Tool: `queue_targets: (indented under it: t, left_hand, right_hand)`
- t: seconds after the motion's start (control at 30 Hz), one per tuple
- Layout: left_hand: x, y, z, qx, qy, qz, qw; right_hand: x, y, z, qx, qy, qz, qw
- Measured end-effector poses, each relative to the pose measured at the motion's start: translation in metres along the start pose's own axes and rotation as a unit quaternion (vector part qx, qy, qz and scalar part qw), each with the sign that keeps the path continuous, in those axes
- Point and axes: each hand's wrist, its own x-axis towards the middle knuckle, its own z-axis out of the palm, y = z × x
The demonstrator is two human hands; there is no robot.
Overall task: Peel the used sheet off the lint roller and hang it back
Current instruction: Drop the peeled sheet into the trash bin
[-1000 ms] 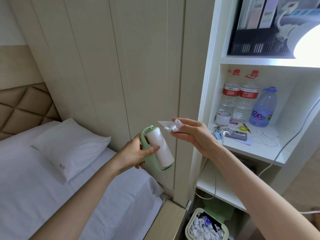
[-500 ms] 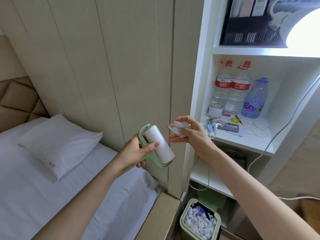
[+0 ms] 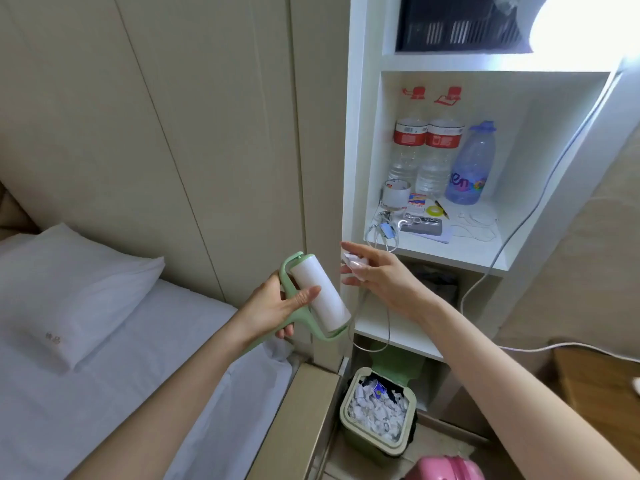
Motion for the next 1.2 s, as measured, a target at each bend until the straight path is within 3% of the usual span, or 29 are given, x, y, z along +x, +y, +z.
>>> queue_targets:
  t: [0.17,0.33,0.43,0.53,0.67,0.9,1.2]
  left_hand:
    - [0.017,-0.003,0.021,-0.018,-0.025,-0.020,0.999]
    - [0.034,-0.008,0.048,-0.016,-0.063,-0.033,0.997]
    - [0.042,-0.014,0.063,-0.013,-0.088,-0.055,0.995]
    - [0.052,-0.023,0.075,0.005,-0.118,-0.086,0.989]
    - [0.065,-0.040,0.090,0.016,-0.141,-0.114,0.983]
    - [0.081,-0.074,0.117,0.033,-0.147,-0.145,0.978]
    - [0.095,-0.101,0.136,0.023,-0.114,-0.181,0.977]
  right_hand:
    - [-0.007,0.020,-0.025,-0.035,0.101,-0.033,0.994]
    - [-0.018,0.038,-0.040,-0.198,0.187,-0.047,0.961]
    - [-0.021,0.050,-0.050,-0.311,0.161,-0.022,0.937]
    - [-0.024,0.070,-0.067,-0.320,0.100,0.046,0.941]
    - [-0.022,0.097,-0.082,-0.375,0.070,0.115,0.917]
    - [-0.023,0.134,-0.102,-0.237,0.134,0.171,0.947]
    - [-0.012,0.181,-0.115,-0.137,0.221,0.257,0.931]
